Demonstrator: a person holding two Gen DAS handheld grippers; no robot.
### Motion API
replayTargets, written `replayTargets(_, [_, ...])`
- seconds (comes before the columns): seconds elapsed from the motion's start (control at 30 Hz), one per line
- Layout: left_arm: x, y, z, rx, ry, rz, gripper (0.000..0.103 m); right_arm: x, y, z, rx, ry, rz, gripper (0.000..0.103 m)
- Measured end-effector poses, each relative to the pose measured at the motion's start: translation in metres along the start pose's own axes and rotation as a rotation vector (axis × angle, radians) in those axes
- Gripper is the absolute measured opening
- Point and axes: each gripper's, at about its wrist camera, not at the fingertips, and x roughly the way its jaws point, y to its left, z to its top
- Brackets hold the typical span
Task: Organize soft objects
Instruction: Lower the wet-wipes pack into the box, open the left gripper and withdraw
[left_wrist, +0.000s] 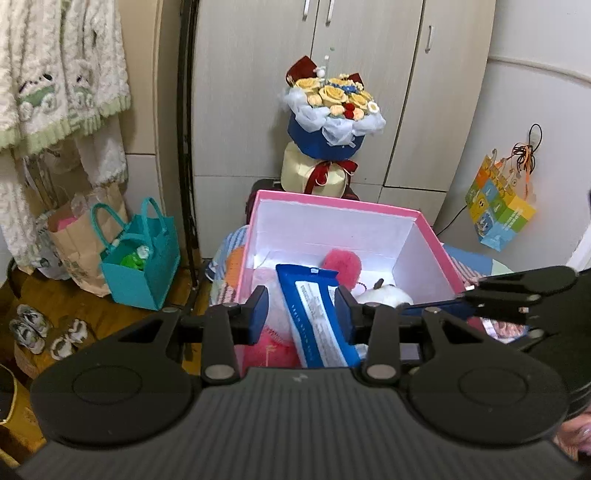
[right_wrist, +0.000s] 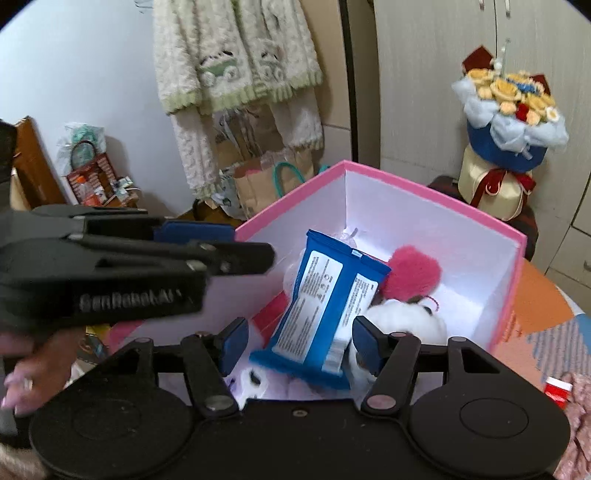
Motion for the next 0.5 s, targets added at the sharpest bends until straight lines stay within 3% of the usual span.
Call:
replayTargets(0.13, [-0.029, -0.005, -0.005, 0.02, -0.006, -0.005, 0.044, -0.03, 0.008, -0.014, -0.023, -0.042, -0.012, 0.067])
replayTargets(0.3, [-0.064, -0.034, -0.011, 0.146, -0.056, 0.019, 0.05, -0.072, 0.02, -0.036, -0.077, -0.101, -0.046, 0.067])
replayTargets(0.5, [-0.107, -0.072, -0.021, 0.25, -0.118, -0.051, 0.062, -0.128, 0.021, -0.066, -0.091, -0.174, -0.069, 0.068])
